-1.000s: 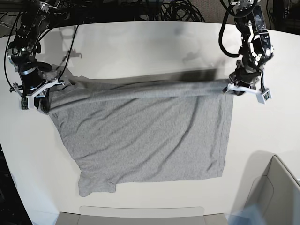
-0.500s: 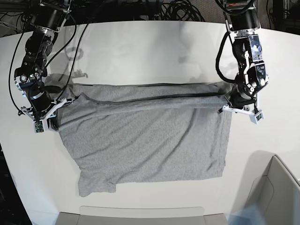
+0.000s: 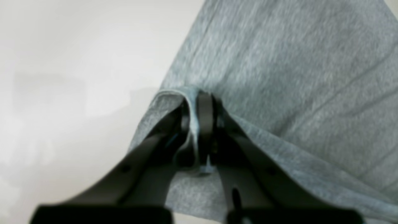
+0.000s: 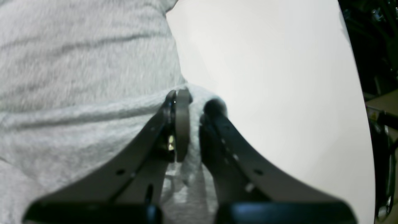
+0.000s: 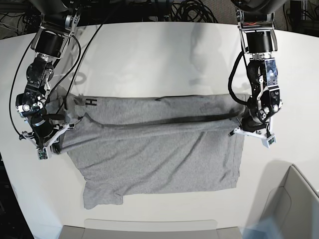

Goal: Fold the T-shirt properly
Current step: 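Lift the held corners and carry them over the shirt toward the hem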

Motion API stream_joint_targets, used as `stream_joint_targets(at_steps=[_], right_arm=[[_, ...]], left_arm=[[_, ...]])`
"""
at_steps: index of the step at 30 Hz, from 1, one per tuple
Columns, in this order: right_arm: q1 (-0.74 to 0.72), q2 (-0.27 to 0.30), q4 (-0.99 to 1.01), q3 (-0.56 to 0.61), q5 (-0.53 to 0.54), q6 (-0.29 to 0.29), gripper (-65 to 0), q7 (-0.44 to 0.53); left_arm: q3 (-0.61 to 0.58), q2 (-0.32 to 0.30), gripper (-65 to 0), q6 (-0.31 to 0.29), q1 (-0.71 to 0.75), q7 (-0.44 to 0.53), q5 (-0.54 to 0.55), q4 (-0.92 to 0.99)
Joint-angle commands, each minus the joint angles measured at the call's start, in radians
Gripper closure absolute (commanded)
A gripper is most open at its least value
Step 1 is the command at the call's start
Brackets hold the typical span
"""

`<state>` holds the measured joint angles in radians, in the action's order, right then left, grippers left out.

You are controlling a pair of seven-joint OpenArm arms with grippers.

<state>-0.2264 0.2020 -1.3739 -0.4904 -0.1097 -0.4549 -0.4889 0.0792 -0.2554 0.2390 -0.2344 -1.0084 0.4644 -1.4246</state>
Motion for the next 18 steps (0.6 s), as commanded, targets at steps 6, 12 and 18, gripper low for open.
stream_joint_targets(at_steps=[6,12,18], right_arm=[[-0.08,0.012,0.112,-0.003,-0.077,0.005,0.0,0.118],[-0.087,0.009,0.152,-0.003,-0.078,0.006,0.0,0.151],[-0.117,0.007,0.153,0.002,-0.078,0.006,-0.4,0.151]], left_arm=[[-0.029,-0.012,0.0,-0.005,-0.104,0.055,-0.003,0.112],[-0.029,-0.023,0.0,-0.007,-0.109,0.124,-0.003,0.17],[-0.029,-0.023,0.0,-0.007,-0.109,0.124,-0.003,0.183]])
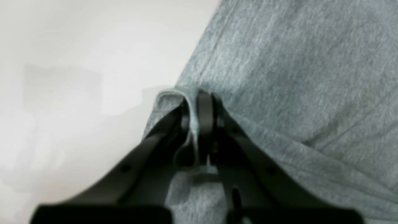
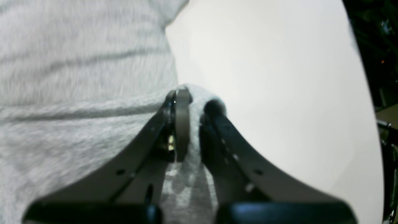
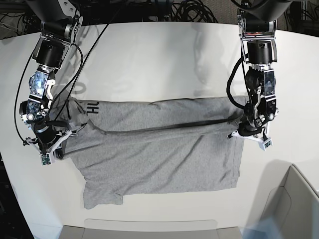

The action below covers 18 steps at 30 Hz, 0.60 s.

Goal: Fold the T-shirt properly
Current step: 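Lift the held corners and carry them over the shirt toward the hem, then lower the folded edge onto the shirt and open both grippers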

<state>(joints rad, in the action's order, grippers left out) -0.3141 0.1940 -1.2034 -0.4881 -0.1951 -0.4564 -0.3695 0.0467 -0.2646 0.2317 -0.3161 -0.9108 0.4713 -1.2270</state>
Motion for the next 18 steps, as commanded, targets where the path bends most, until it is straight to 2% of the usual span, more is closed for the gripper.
stream_joint_targets(at_steps=[1,4,7,9,10,13,15,18], right_arm=[[-0.029,0.015,-0.017,0.019,0.007,0.008,-5.0,0.031],[-0.026,0.023,-0.025,0.099,0.007,0.008,-19.5,0.031],[-0.026,0.026,-0.025,0.128,0.006,0.008,-26.5,0.028],[-0.027,0.023,-0.026,0.125,0.007,0.008,-26.9,0.028],[-0.029,0.023,-0.026,0.122,0.009,0.008,-26.9,0.028],[-0.023,0.019,-0.074,0.111,0.009,0.012,-26.9,0.023],[0.003,0.011,-0.135,0.075,0.01,0.015,-26.9,0.017],[0.04,-0.028,-0.264,-0.03,0.012,0.008,-26.9,-0.062]], left_arm=[[0.003,-0.014,0.0,0.001,-0.027,0.023,-0.01,-0.015],[0.003,-0.014,-1.8,0.002,-0.027,0.014,-0.01,-0.018],[-0.008,-0.014,-16.3,0.002,-0.022,0.006,-0.01,-0.02],[-0.057,-0.019,-22.8,0.002,-0.024,-0.017,-0.01,-0.021],[-0.089,-0.034,-23.8,0.002,-0.025,-0.031,-0.01,-0.024],[-0.149,-0.052,-23.6,0.01,-0.021,-0.034,-0.01,-0.087],[-0.141,-0.054,-23.6,0.01,-0.005,-0.04,-0.01,-0.144],[-0.087,-0.055,-23.6,0.004,0.067,-0.041,-0.009,-0.279]])
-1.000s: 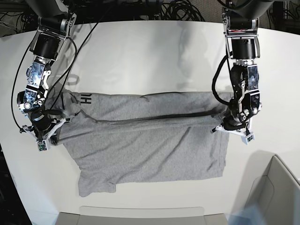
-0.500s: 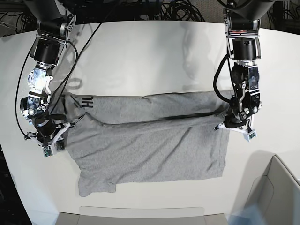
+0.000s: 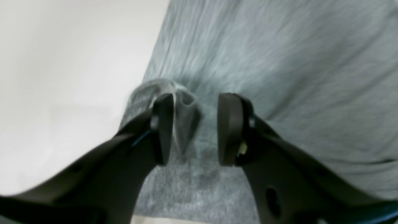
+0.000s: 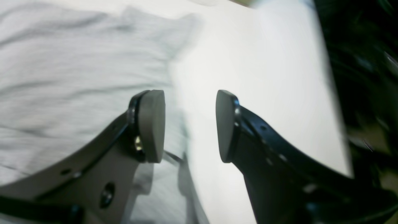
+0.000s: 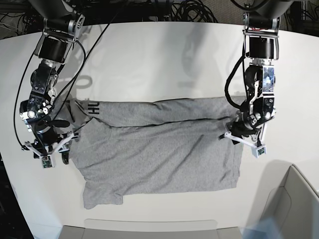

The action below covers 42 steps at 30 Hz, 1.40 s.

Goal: Fold the T-shirt properly
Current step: 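Lower the folded edge onto the shirt and open both grippers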

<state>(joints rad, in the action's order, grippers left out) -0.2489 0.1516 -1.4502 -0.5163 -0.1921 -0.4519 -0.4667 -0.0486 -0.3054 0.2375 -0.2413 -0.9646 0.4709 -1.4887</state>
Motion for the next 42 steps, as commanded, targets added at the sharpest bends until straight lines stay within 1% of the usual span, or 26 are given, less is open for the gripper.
stream_joint_targets(at_steps=[1,4,6,8,12,16,19,24,27,29,30,32,35,36,38,41,42], right_arm=[[-0.014,0.004,-0.057,-0.031,0.009,0.002,-26.9,0.006],[0.043,-0.005,-0.157,-0.081,0.01,0.002,-26.9,-0.079],[0.09,-0.007,-0.209,-0.094,0.01,0.002,-26.9,-0.125],[0.156,-0.028,-0.254,-0.103,0.012,0.002,-26.9,-0.162],[0.24,-0.085,-0.269,-0.155,0.012,0.002,-26.9,-0.163],[0.282,-0.113,-0.272,-0.199,0.012,0.002,-26.9,-0.162],[0.306,-0.109,-0.266,-0.203,0.012,0.002,-26.9,-0.162],[0.296,-0.109,-0.205,-0.196,0.01,0.002,-26.9,-0.162],[0.265,-0.105,-0.145,-0.167,0.009,0.002,-26.9,-0.16],[0.256,-0.086,-0.111,-0.143,0.007,0.002,-26.7,-0.16],[0.248,-0.079,-0.085,-0.115,0.006,0.002,-25.2,-0.16],[0.244,-0.074,-0.059,-0.089,0.006,0.002,-18.7,-0.16],[0.233,-0.074,-0.057,-0.087,0.004,0.011,0.0,-0.162],[0.233,-0.07,-0.057,-0.089,0.004,0.011,0.0,-0.162],[0.233,-0.033,-0.057,-0.089,0.004,0.011,0.0,-0.166],[0.233,-0.014,-0.057,-0.091,0.004,0.011,0.0,-0.166],[0.23,0.003,-0.057,-0.097,0.004,0.011,0.0,-0.166]], left_arm=[[0.026,-0.015,-23.6,-0.003,0.017,0.019,-0.008,-0.068],[0.049,-0.013,-23.7,-0.003,0.082,0.02,-0.008,-0.194],[0.057,-0.013,-23.7,-0.003,0.122,0.02,-0.008,-0.25],[0.057,-0.011,-23.7,0.0,0.17,0.02,-0.008,-0.286],[0.057,-0.01,-23.7,-0.002,0.234,0.023,-0.008,-0.289],[0.056,-0.008,-23.7,-0.002,0.279,0.045,-0.008,-0.301],[0.054,-0.008,-23.7,-0.002,0.31,0.083,-0.008,-0.303],[0.054,-0.008,-23.7,-0.002,0.328,0.088,-0.008,-0.303],[0.051,-0.008,-23.7,-0.002,0.33,0.088,-0.008,-0.303],[0.052,-0.008,-23.7,-0.002,0.33,0.088,-0.008,-0.303],[0.054,-0.008,-23.7,-0.002,0.33,0.088,-0.008,-0.303],[0.054,-0.008,-23.7,-0.002,0.33,0.088,-0.008,-0.303],[0.056,-0.008,-23.7,0.0,0.33,0.088,-0.008,-0.303],[0.056,-0.008,-23.7,0.001,0.33,0.088,-0.008,-0.303],[0.056,-0.008,-23.7,0.003,0.331,0.088,-0.008,-0.303],[0.056,-0.008,-23.7,0.003,0.331,0.088,-0.008,-0.303],[0.056,-0.008,-23.7,0.003,0.331,0.088,-0.008,-0.303]])
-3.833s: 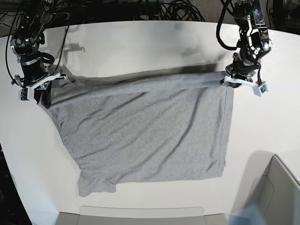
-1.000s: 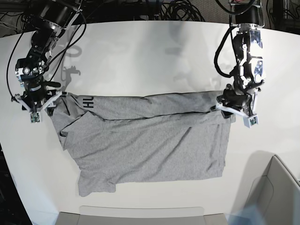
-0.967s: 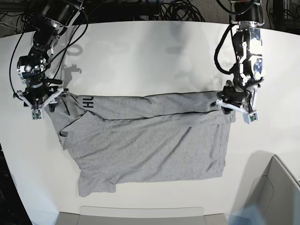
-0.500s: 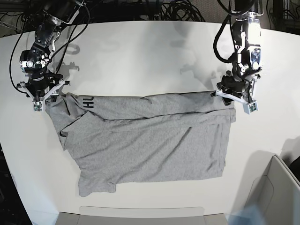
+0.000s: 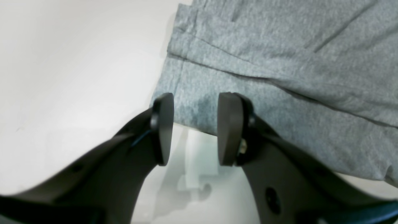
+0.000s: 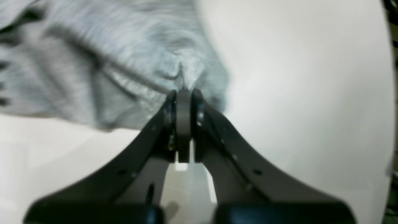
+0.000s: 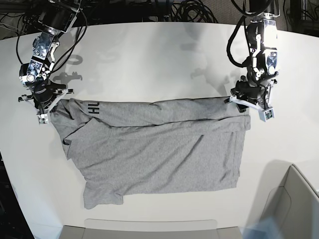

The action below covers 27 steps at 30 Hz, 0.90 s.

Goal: Fold the T-shirt properly
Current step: 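Lower the folded edge onto the shirt and open both grippers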

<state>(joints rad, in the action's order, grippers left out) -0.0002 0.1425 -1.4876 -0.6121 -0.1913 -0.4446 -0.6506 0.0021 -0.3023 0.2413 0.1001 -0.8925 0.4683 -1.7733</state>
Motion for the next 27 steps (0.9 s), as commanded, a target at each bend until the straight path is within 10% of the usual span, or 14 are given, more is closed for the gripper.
stream_joint_targets(at_steps=[1,18,27], right_arm=[[-0.028,0.021,-0.02,-0.013,0.003,0.003,0.0,0.018],[-0.18,0.13,0.137,-0.059,0.0,-0.004,0.0,0.018],[-0.162,0.121,0.138,-0.05,0.0,-0.004,0.0,0.018]], left_arm=[[0.005,-0.011,-23.7,-0.003,-0.01,0.016,-0.006,-0.018],[-0.006,0.002,-26.5,-0.01,-0.01,0.003,0.0,-0.017],[0.095,0.079,-37.2,-0.194,0.026,0.003,0.007,-0.026]])
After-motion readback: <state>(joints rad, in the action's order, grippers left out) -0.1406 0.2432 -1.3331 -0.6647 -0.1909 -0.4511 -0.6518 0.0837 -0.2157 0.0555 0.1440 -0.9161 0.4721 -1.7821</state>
